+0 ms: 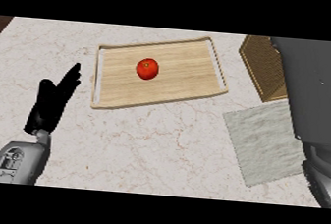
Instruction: Pick the cupcake from the placemat and place it in the basket
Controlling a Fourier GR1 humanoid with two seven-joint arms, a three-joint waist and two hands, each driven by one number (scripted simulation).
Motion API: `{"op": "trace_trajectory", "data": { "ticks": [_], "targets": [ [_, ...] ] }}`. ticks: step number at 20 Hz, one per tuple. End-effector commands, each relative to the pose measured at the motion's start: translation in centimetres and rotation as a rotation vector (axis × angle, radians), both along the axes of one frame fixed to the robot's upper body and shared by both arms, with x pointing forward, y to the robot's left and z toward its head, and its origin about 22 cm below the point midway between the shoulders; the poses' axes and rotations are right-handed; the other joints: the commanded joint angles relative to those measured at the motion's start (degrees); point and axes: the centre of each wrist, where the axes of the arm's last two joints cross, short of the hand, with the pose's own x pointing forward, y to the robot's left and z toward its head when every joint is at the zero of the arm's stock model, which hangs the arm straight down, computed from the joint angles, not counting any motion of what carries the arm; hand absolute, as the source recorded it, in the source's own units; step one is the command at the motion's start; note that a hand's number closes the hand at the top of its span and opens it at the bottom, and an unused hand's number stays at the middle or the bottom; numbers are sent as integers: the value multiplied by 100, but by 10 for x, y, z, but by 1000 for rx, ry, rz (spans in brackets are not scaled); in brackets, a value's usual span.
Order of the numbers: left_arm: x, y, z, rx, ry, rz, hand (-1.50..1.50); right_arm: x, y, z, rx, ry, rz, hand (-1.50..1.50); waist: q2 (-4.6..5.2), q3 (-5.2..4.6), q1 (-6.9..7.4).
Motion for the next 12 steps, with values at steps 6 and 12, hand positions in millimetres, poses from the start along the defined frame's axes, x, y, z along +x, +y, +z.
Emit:
{"op": "trace_trajectory", "data": {
  "ticks": [6, 12],
  "targets": [
    [9, 1, -1, -5, -4, 0, 0, 44, -52, 0, -359, 91, -260, 150, 53, -6, 15],
    [6, 14, -5, -16, -2, -9, 0, 65, -120, -20, -405, 150, -310, 150, 41, 0, 14]
  ]
}}
